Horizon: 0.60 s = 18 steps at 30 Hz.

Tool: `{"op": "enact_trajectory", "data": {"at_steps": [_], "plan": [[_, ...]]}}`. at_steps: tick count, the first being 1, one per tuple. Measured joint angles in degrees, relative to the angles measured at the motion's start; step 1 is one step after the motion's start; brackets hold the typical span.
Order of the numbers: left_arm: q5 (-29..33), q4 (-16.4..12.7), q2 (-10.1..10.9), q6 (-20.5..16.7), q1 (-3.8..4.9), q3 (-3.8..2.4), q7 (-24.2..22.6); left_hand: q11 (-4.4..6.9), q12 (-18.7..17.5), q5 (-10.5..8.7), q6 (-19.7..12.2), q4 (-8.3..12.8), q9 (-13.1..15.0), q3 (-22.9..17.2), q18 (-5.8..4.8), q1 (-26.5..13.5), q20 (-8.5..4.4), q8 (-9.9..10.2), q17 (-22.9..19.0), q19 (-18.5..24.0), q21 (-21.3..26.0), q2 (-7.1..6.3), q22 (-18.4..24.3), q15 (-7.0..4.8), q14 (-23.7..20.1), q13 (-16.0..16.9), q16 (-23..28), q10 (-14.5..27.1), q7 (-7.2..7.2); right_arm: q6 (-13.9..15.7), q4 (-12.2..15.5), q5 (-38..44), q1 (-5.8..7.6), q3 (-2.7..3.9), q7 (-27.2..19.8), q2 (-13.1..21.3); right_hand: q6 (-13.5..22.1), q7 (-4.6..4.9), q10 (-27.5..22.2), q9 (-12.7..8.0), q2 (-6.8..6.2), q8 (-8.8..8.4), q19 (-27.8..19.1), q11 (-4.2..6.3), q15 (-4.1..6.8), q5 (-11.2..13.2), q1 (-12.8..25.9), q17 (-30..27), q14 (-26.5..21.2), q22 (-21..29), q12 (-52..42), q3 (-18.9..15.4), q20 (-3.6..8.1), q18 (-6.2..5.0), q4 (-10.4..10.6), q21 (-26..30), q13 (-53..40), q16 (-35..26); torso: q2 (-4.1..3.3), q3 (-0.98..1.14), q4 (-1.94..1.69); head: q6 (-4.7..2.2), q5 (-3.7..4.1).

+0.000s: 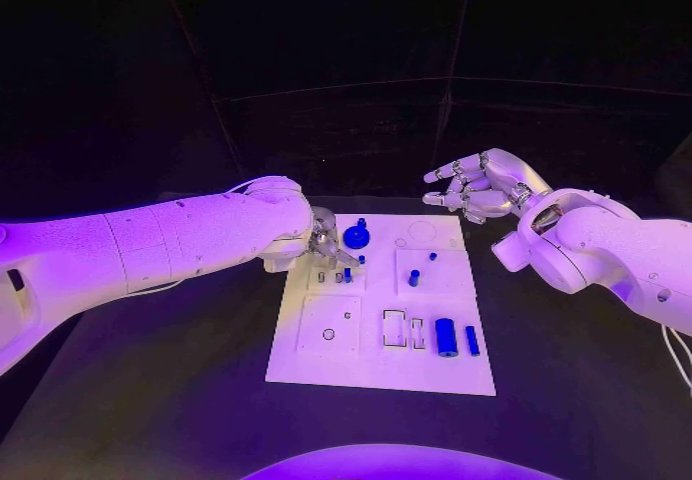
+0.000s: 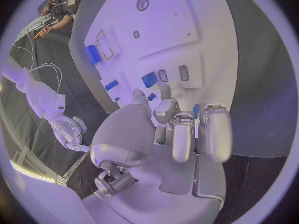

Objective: Assemble the parts on the task board

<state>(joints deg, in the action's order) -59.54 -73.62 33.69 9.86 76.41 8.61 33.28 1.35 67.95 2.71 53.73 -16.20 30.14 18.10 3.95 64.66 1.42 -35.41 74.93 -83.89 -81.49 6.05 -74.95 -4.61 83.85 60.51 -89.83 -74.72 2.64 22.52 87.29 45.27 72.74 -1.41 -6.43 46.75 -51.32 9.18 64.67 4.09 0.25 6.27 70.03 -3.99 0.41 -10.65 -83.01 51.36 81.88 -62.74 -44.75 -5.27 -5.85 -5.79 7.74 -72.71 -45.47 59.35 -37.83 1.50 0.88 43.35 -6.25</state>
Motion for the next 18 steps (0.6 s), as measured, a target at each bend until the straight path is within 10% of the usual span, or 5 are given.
{"op": "enact_trajectory", "data": {"at_steps": [18], "plan": [[-0.16,0.97,-1.93,1.24,-0.08,0.14,0.43,-0.01,0.16,0.0,-0.61,0.17,0.86,-0.18,0.01,0.83,0.01,-0.53,-0.01,0.0,-0.21,0.83,0.01,0.01,0.0,0.18,0.0,0.0,-0.19,-0.76,-0.69,1.36,0.0,-0.01,1.01,-0.95,0.0,0.0,-0.21,0.01,0.0,0.0,0.0,0.2,0.0,0.0,0.0,-0.35,0.0,0.42,0.67,0.0,0.0,0.01,0.0,0.24,0.58,-0.77,-0.01,0.04,-0.07,0.39,0.18]]}}
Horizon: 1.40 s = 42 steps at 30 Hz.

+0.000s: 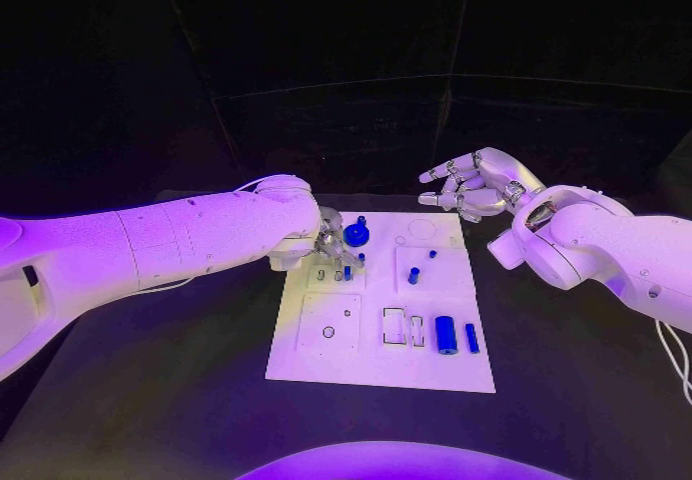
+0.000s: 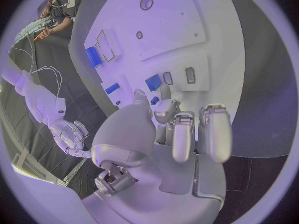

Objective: Assemble the parts on the task board

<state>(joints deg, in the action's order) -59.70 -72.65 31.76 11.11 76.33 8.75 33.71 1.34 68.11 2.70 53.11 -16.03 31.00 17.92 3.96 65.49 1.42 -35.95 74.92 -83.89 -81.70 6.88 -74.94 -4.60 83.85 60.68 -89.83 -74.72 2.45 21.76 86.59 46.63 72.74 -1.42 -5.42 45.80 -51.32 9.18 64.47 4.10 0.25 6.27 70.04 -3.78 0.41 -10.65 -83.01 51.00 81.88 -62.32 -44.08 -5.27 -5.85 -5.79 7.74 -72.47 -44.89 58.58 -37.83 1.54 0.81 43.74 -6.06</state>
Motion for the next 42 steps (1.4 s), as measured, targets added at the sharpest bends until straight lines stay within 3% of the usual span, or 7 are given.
{"op": "enact_trajectory", "data": {"at_steps": [18,31,37,42], "plan": [[-0.05,0.51,-0.7,1.85,-0.03,0.02,0.03,0.0,0.0,0.0,-0.6,1.14,0.94,-0.5,0.0,1.14,0.01,-0.5,-0.01,0.0,0.0,0.67,0.01,0.0,0.0,0.18,0.0,0.0,0.2,-0.3,-0.38,0.24,0.0,-0.01,0.23,-0.36,0.0,0.0,0.01,0.01,0.0,0.0,0.0,-0.01,0.0,-0.33,0.0,-0.07,0.0,-0.01,0.0,-0.18,0.0,0.0,0.18,-0.01,0.07,0.0,-0.05,-0.01,-0.03,0.42,0.04],[-0.07,0.86,-1.0,2.32,-0.06,0.05,0.29,-0.01,0.23,0.0,-1.01,3.07,1.84,-1.65,0.0,3.21,0.01,-0.73,-0.01,0.0,-0.19,1.31,0.01,0.01,0.0,0.33,0.0,0.0,0.2,-0.39,-0.68,0.28,-0.01,0.0,0.46,-0.54,0.0,0.0,0.01,0.01,0.23,0.0,0.0,-0.01,0.0,-0.33,-0.23,-0.07,0.0,0.08,0.0,-0.18,0.0,0.0,0.18,0.23,0.11,0.0,-0.07,-0.03,-0.03,0.69,0.09],[-0.08,0.9,-1.16,2.46,-0.07,0.05,0.31,-0.01,0.23,0.0,-1.43,4.53,2.36,-3.11,0.0,4.71,0.01,-0.95,-0.01,0.01,-0.19,2.26,0.01,0.01,0.0,0.46,0.0,0.0,0.2,-0.43,-0.75,0.29,-0.01,0.0,0.53,-0.65,0.0,0.0,0.01,0.01,0.23,0.0,0.0,-0.01,0.0,-0.56,-0.23,-0.07,0.0,0.1,0.0,-0.18,0.0,0.0,0.18,0.23,0.17,-0.26,-0.08,-0.02,-0.03,0.76,0.04],[0.02,0.9,-1.19,2.68,-0.07,0.06,0.31,-0.01,0.23,-0.01,-1.95,7.07,2.64,-5.32,0.0,7.8,0.01,-0.95,-0.01,0.01,-0.19,2.91,0.02,0.01,0.0,0.47,0.0,0.0,0.1,-0.49,-0.83,0.3,-0.01,0.0,0.57,-0.73,0.0,0.0,0.01,0.01,0.23,0.0,0.0,-0.01,0.0,-0.86,-0.23,-0.06,0.0,0.15,0.0,-0.28,0.0,0.01,0.08,0.23,0.24,-0.26,-0.09,-0.02,-0.03,0.9,0.04]]}}
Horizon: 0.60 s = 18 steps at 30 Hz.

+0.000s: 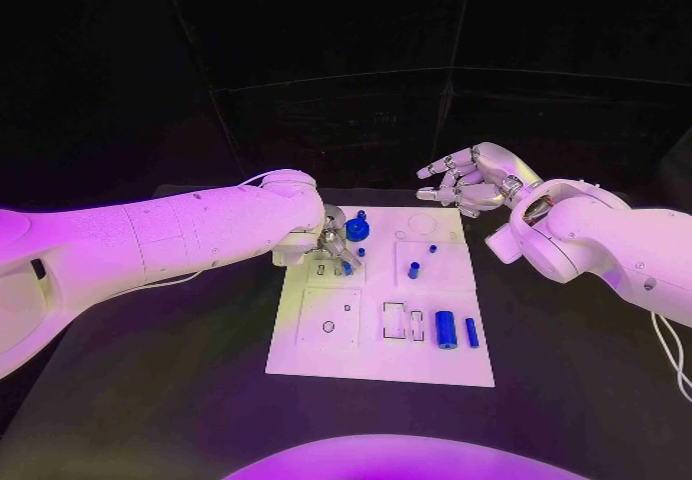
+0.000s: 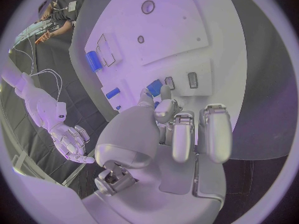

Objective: Assemble the parts on the task board

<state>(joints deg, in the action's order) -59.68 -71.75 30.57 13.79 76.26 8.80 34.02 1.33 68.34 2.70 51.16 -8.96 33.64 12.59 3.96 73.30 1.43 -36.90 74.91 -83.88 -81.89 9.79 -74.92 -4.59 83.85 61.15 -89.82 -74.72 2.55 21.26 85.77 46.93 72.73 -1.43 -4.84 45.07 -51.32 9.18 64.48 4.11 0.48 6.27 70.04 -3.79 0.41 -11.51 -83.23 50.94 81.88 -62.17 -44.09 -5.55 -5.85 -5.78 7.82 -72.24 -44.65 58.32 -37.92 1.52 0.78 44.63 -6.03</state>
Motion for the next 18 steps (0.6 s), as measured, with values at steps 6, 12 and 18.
{"op": "enact_trajectory", "data": {"at_steps": [6,12,18], "plan": [[0.36,-0.26,0.01,0.19,0.02,-0.01,0.0,-0.01,0.0,-0.04,-0.2,2.38,0.05,-2.38,0.0,2.3,0.0,0.02,0.0,0.0,0.0,0.21,0.0,-0.21,0.21,0.0,0.0,0.01,-0.19,-0.08,-0.16,0.01,0.0,0.0,0.03,-0.11,0.0,0.0,0.0,0.0,0.0,0.0,0.0,0.0,0.0,-0.24,0.0,0.0,0.0,0.06,0.0,-0.06,0.0,0.0,-0.06,0.0,0.08,0.01,0.0,0.01,0.0,0.23,0.0],[0.75,-0.56,0.22,0.11,0.07,-0.07,-0.02,0.1,0.0,-0.2,-0.74,4.79,-0.2,-4.79,0.01,4.77,-0.2,0.96,0.0,-0.2,0.0,0.43,0.0,-0.42,0.0,-0.07,0.0,0.33,-0.13,-0.15,-0.33,0.01,0.0,0.0,0.03,-0.25,0.0,0.0,0.0,0.0,0.0,0.0,0.0,0.0,0.0,-0.58,0.0,0.0,0.0,0.06,0.0,-0.06,0.0,0.0,-0.06,0.23,0.17,-0.29,0.0,0.01,0.0,0.41,0.0],[1.02,-0.77,0.63,-0.39,0.08,-0.08,-0.15,0.34,-0.8,0.01,-1.32,4.79,-0.66,-4.79,0.0,7.55,-0.41,2.08,0.0,0.0,0.0,0.47,0.0,-0.62,0.2,-0.41,0.0,0.51,-0.1,-0.22,-0.42,0.02,0.0,0.0,0.03,-0.38,0.0,0.0,0.0,0.0,0.0,0.2,0.0,0.0,0.0,-0.63,0.0,0.0,0.0,0.12,0.0,-0.06,0.0,0.0,-0.06,0.23,0.17,-0.29,-0.01,-0.01,-0.03,0.56,0.0]]}}
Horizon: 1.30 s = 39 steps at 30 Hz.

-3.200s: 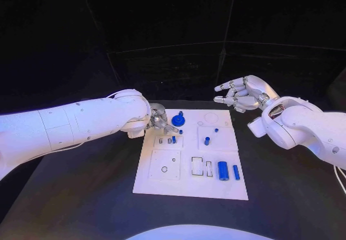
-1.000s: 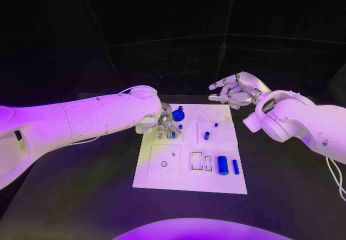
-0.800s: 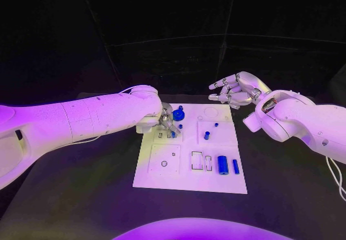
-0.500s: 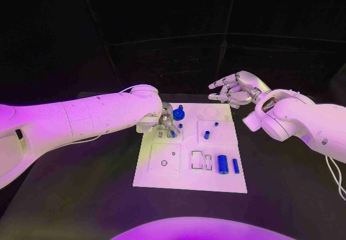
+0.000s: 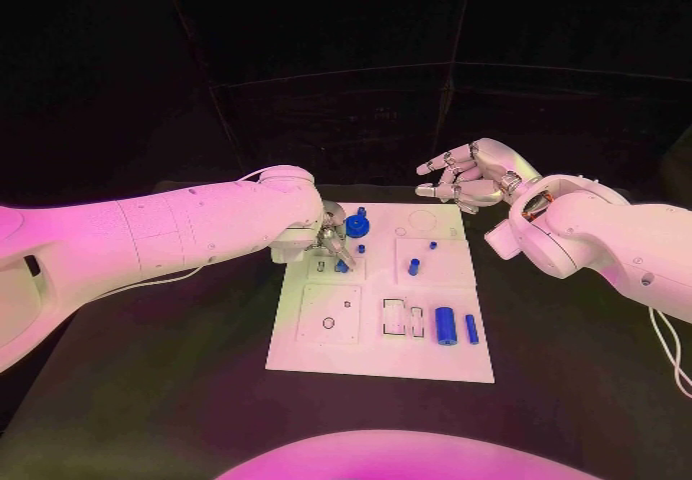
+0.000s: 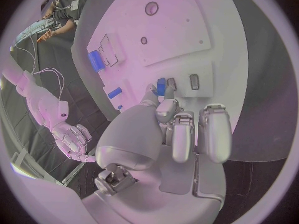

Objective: Assemble the parts on the task board

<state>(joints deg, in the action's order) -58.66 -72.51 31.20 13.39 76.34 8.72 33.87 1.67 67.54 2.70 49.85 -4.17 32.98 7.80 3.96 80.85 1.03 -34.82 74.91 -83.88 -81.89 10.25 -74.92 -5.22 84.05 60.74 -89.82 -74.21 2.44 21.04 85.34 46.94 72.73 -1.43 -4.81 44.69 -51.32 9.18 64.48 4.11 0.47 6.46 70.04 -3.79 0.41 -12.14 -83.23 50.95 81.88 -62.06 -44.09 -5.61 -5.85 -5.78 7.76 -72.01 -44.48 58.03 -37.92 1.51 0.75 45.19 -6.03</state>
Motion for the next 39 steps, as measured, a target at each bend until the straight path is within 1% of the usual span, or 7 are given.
{"op": "enact_trajectory", "data": {"at_steps": [9,20,23,24,25,29,39], "plan": [[0.38,-0.96,1.04,-1.55,-0.15,0.06,-0.45,-0.01,-0.62,-0.01,-0.11,-2.12,-0.34,-2.13,0.0,0.28,0.0,1.35,0.0,0.0,0.32,-0.48,0.0,0.0,0.0,-0.4,0.0,0.0,0.12,-0.07,-0.15,0.01,0.0,0.0,-0.02,-0.17,0.0,0.0,0.0,0.0,0.0,0.0,0.0,0.0,0.0,-0.2,0.0,0.0,0.0,0.08,0.0,-0.16,0.0,0.0,0.16,0.0,0.07,0.0,-0.01,-0.01,-0.01,0.14,-0.12],[2.18,-4.38,4.73,-7.15,-0.25,0.11,-1.25,-0.1,-0.93,-0.04,0.46,1.58,1.26,-17.31,0.0,-8.04,0.0,1.37,0.0,0.0,0.86,-5.8,0.16,0.0,0.0,-0.79,0.0,-0.31,0.42,-0.12,-0.62,0.01,-0.01,0.0,-0.07,-0.13,0.0,0.0,0.0,0.0,0.0,-0.01,0.0,0.0,0.0,-0.2,0.0,-0.13,0.0,0.15,0.23,-0.16,0.0,0.0,0.16,0.21,0.19,-0.3,0.0,0.04,-0.08,0.14,-0.3],[2.93,-5.21,5.71,-9.05,-0.33,0.11,-1.26,-0.01,-0.94,-0.05,0.46,1.5,1.28,-17.82,0.0,-8.21,0.0,1.39,0.0,0.0,0.86,-5.89,0.14,0.0,0.0,-0.78,0.0,-0.42,0.42,-0.13,-0.63,0.01,-0.01,0.0,-0.07,-0.03,0.0,0.0,0.0,0.0,0.0,-0.01,0.0,0.0,0.0,-0.2,0.0,-0.13,0.0,0.15,0.22,-0.16,0.0,0.0,0.16,0.21,0.18,-0.3,0.0,0.05,-0.08,0.14,-0.38],[3.14,-5.44,5.99,-9.59,-0.4,0.11,-1.26,-0.01,-0.94,-0.05,0.46,1.22,1.78,-20.38,0.0,-9.66,0.0,1.33,0.0,0.0,0.86,-7.0,0.11,0.01,0.0,-0.78,0.0,-0.42,0.43,-0.13,-0.62,0.01,-0.01,0.0,-0.07,0.02,0.0,0.0,0.0,0.0,0.0,-0.01,0.0,0.0,0.0,-0.2,0.0,-0.13,0.0,0.15,0.22,-0.16,0.0,0.0,0.17,0.21,0.18,-0.29,0.0,0.05,-0.08,0.14,-0.37],[3.33,-5.68,6.27,-10.11,-0.48,0.11,-1.26,-0.01,-0.94,-0.06,0.49,2.94,2.12,-24.25,0.0,-11.07,0.0,1.07,0.0,0.0,0.86,-7.91,0.06,0.01,0.0,-0.78,0.0,-0.42,0.4,-0.13,-0.62,0.01,-0.01,0.0,-0.07,0.07,0.0,0.0,0.0,0.0,0.0,-0.01,0.0,0.0,0.0,-0.2,0.0,-0.13,0.0,0.15,0.22,-0.16,0.0,0.0,0.16,0.21,0.18,-0.3,0.01,0.04,-0.08,0.18,-0.31],[3.92,-6.67,7.18,-12.11,-1.05,0.11,-1.26,-0.22,-0.93,-0.06,0.68,2.56,2.76,-26.96,0.0,-12.28,0.0,0.84,0.0,0.0,0.86,-9.09,-0.03,0.01,0.0,-0.78,0.0,-0.63,0.24,-0.13,-0.58,0.02,-0.01,0.0,-0.07,0.3,0.0,0.0,0.0,0.0,0.0,-0.02,0.0,0.0,0.0,-0.2,0.0,-0.13,0.0,0.21,0.23,-0.16,0.0,0.01,0.16,0.2,0.18,-0.29,0.04,0.05,-0.14,0.36,-0.33],[3.35,-7.58,7.93,-16.0,-2.92,0.17,-1.66,0.07,-0.93,-0.18,0.78,2.59,3.13,-29.02,0.0,-13.09,0.01,0.42,0.0,0.0,0.86,-9.9,-0.03,0.01,0.0,-0.71,0.0,-0.94,0.32,-0.13,-0.52,0.02,-0.01,0.0,-0.07,0.43,0.0,0.0,0.0,0.0,0.25,-0.02,0.0,0.0,0.0,-0.2,-0.25,-0.12,0.0,0.2,0.22,-0.32,0.0,0.0,0.0,0.2,0.29,-0.29,0.04,0.08,-0.29,0.6,-0.55]]}}
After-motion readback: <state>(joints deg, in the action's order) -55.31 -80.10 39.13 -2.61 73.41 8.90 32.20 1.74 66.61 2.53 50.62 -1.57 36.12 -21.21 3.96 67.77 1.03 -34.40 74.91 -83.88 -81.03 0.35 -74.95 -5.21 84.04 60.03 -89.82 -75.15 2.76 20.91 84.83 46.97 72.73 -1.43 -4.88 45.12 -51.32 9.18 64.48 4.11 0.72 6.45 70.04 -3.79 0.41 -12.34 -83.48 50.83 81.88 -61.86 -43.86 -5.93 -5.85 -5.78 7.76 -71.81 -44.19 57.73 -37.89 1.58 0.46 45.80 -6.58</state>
